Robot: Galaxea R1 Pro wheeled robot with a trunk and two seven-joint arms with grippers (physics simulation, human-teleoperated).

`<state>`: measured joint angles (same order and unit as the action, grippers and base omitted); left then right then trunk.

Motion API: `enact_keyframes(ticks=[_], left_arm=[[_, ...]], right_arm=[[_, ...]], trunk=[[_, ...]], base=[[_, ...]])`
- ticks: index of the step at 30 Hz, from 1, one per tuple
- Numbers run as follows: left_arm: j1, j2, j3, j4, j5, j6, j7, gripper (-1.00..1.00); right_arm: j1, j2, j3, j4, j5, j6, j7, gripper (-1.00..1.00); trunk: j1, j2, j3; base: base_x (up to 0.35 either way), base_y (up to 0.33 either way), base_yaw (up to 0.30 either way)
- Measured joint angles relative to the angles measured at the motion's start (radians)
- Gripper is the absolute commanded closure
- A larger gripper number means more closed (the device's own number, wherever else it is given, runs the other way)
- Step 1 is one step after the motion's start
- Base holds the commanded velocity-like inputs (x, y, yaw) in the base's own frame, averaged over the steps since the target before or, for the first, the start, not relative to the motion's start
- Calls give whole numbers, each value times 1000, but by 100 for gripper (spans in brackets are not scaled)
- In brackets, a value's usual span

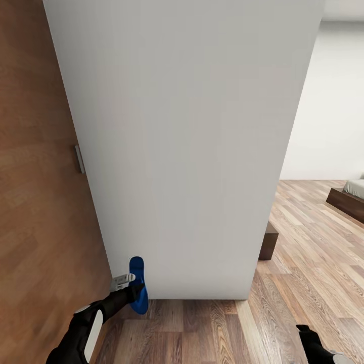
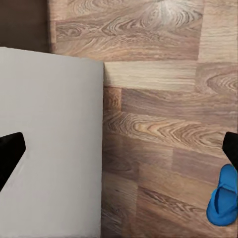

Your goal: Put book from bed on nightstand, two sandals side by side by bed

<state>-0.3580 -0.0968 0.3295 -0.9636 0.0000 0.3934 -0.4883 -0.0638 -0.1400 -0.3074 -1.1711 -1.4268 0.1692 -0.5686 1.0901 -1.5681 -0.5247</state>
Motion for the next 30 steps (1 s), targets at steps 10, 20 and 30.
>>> enact_keyframes(ticks=[10,20,30], left_arm=[[0,-1,-1,2,0,0,0,100],[0,-2,-1,1,0,0,1,100],[0,-2,-1,2,1,1,0,100]], right_arm=[[0,87,49,-136,-46,-18,-90,-100],[-145,210,99,-121,-50,-54,-380,-100],[-152,213,100,-110,-48,-198,-400,-100]], trunk=[[0,0,0],[0,0,0],[0,0,0]], base=[[0,0,0],[0,0,0],[0,0,0]])
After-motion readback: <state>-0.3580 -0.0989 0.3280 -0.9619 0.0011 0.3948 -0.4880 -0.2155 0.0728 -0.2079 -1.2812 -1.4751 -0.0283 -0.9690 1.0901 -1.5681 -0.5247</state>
